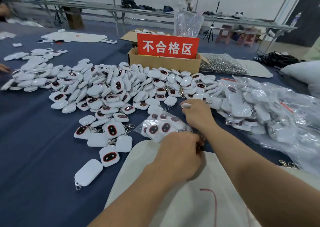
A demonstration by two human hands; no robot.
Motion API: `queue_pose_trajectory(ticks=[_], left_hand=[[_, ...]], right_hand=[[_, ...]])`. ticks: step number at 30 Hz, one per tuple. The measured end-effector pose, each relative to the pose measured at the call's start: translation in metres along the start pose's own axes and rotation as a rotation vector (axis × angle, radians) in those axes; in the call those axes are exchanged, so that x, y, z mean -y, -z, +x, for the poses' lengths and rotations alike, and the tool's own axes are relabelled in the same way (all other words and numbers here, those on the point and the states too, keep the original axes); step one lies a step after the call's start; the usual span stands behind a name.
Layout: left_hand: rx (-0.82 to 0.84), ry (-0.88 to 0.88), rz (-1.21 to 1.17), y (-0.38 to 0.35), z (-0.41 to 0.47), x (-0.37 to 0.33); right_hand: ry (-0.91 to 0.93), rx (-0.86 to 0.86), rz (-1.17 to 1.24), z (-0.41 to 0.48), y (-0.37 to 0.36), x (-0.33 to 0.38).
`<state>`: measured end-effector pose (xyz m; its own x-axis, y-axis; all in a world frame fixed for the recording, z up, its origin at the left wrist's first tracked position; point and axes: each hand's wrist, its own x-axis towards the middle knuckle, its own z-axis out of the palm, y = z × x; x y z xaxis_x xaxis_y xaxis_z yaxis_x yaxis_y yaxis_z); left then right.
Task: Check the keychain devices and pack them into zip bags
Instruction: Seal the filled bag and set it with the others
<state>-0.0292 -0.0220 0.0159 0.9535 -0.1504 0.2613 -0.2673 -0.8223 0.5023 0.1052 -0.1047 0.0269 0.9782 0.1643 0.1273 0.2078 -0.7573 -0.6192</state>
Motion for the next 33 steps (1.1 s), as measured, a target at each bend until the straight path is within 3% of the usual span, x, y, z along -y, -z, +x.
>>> queue_pose_trajectory(ticks=[5, 8, 12, 16, 21, 25, 33], left_hand=[[-0.056, 0.007, 0.030, -0.005, -0.005, -0.004], [-0.058, 0.023, -0.164, -0.005, -0.006, -0.008], [0.030, 0.066, -0.432, -0.007, -0.004, -0.013], [-0.003, 0.130, -0.710, -0.010, -0.005, -0.015], [-0.112, 0.159, -0.781, -0.007, -0.005, -0.015], [-0.146, 0.212, -0.814, -0.004, 0.004, -0.012], [-0.038, 0.105, -0.758, 0.000, 0.004, -0.005]], right_hand=[[-0.204, -0.137, 0.715, -0.078, 0.036, -0.016], [-0.170, -0.193, 0.849, -0.127, 0.046, -0.031], [-0.143, -0.135, 0.967, -0.151, 0.050, -0.034], [-0.175, -0.034, 1.051, -0.146, 0.055, -0.034], [-0.219, 0.126, 1.012, -0.137, 0.061, -0.042], [-0.223, 0.139, 0.967, -0.132, 0.058, -0.037], [-0.216, 0.050, 0.866, -0.133, 0.056, -0.036]])
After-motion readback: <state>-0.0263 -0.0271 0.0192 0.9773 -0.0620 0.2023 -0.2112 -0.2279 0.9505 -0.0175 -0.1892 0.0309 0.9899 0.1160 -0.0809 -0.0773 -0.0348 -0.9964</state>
